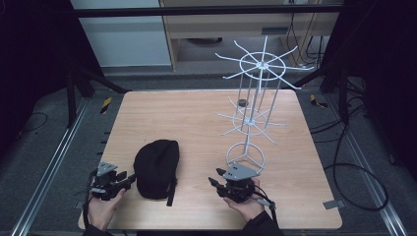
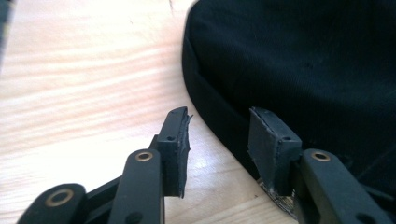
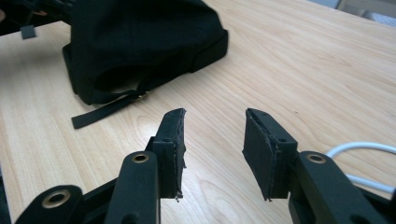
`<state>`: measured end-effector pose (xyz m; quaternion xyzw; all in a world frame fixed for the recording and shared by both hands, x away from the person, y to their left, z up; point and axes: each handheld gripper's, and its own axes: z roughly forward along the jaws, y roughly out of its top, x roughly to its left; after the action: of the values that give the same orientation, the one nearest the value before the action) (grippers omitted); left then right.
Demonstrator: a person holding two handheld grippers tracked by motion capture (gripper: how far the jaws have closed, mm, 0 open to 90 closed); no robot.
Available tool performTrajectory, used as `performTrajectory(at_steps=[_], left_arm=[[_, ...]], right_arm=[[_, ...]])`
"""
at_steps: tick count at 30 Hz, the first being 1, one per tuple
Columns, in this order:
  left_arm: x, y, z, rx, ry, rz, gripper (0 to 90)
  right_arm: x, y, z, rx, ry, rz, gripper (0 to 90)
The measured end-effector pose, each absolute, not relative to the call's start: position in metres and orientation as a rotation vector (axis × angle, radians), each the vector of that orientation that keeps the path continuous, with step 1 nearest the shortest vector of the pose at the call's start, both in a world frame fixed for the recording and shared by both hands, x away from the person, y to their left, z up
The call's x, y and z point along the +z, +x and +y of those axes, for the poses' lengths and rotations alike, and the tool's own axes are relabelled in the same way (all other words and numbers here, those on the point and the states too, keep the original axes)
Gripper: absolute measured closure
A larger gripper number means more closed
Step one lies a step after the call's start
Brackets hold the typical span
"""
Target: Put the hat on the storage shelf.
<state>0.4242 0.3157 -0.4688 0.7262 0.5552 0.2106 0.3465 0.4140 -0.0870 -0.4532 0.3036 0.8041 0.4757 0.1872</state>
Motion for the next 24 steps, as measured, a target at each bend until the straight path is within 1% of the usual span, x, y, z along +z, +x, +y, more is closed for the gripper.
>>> performTrajectory(at_steps=[3, 5, 9, 12, 15, 18, 24], left_arm=[[-0.462, 0.421, 0.316, 0.6, 1.862, 1.424, 56.1], [-0.455, 0.419, 0.316, 0.614, 1.833, 1.411, 52.9], [-0.438, 0.415, 0.313, 0.636, 1.804, 1.348, 50.9], [-0.423, 0.415, 0.307, 0.659, 1.806, 1.281, 49.0], [-0.418, 0.415, 0.303, 0.64, 1.814, 1.259, 47.9], [-0.412, 0.418, 0.296, 0.617, 1.842, 1.229, 46.6], [-0.403, 0.429, 0.277, 0.59, 1.909, 1.199, 44.5]], right_arm=[[-0.452, 0.414, -0.094, 1.333, 0.863, 2.249, 58.1], [-0.451, 0.413, -0.106, 1.326, 0.89, 2.221, 57.6], [-0.45, 0.413, -0.12, 1.319, 0.926, 2.194, 56.8], [-0.449, 0.411, -0.142, 1.307, 0.979, 2.151, 56.5], [-0.448, 0.41, -0.153, 1.302, 1.009, 2.123, 56.4], [-0.449, 0.406, -0.177, 1.28, 1.069, 2.08, 56.4], [-0.452, 0.403, -0.201, 1.237, 1.136, 2.041, 56.1]])
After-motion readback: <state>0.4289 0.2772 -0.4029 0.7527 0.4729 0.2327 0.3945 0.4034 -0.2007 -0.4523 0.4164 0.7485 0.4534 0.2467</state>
